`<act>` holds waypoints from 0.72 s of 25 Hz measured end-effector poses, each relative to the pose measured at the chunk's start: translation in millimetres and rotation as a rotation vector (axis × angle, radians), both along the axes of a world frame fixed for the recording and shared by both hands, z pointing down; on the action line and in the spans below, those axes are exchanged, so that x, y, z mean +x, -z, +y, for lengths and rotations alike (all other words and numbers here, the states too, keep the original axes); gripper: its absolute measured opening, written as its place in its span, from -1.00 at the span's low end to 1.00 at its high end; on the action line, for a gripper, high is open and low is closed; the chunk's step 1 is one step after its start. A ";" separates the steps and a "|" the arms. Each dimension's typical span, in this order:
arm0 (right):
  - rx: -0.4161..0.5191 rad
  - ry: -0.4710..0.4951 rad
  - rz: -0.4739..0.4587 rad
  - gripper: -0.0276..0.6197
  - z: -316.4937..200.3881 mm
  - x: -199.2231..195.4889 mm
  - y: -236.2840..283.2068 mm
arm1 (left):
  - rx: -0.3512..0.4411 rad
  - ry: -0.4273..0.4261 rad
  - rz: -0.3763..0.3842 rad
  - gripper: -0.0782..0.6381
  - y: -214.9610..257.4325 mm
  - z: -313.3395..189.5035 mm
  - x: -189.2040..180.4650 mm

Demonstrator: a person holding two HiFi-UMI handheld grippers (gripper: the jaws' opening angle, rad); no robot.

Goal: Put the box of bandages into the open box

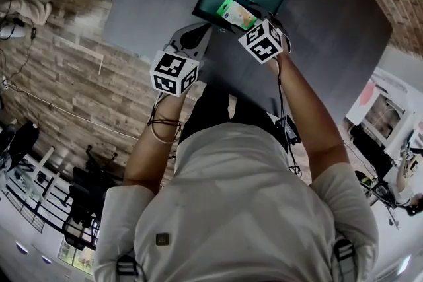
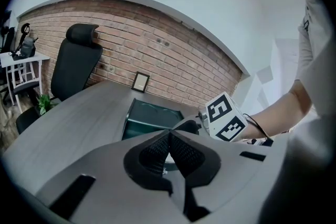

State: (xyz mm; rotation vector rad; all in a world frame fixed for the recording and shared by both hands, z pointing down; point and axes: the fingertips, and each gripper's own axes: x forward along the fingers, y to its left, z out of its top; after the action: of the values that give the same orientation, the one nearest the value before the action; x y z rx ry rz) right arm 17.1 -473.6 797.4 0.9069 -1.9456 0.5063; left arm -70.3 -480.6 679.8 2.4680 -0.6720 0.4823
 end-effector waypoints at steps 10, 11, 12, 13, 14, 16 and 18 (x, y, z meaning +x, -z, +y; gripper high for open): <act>0.036 -0.002 -0.011 0.03 9.3 2.2 18.7 | 0.018 0.001 0.002 -0.74 11.9 9.9 9.4; 0.046 -0.004 -0.018 0.02 10.6 1.6 23.8 | 0.022 0.002 0.001 -0.74 14.3 12.4 10.3; 0.058 -0.006 -0.026 0.02 12.0 1.0 29.7 | 0.026 0.003 0.001 -0.74 17.3 14.9 11.2; 0.071 -0.008 -0.033 0.02 13.3 0.5 36.4 | 0.032 0.006 0.001 -0.74 20.9 17.3 12.2; 0.084 -0.009 -0.039 0.02 14.8 0.2 43.5 | 0.039 0.010 0.002 -0.74 25.2 19.6 13.1; 0.111 -0.008 -0.051 0.02 19.2 -0.2 59.0 | 0.056 0.017 0.005 -0.74 35.0 25.0 15.1; 0.137 -0.004 -0.065 0.02 26.9 -0.9 76.0 | 0.075 0.021 0.005 -0.74 45.9 32.3 17.2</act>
State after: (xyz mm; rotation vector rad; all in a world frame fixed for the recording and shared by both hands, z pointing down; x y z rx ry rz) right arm 16.2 -446.7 721.4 0.9912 -2.0578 0.4130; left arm -53.1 -448.3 634.0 2.5285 -0.7254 0.4503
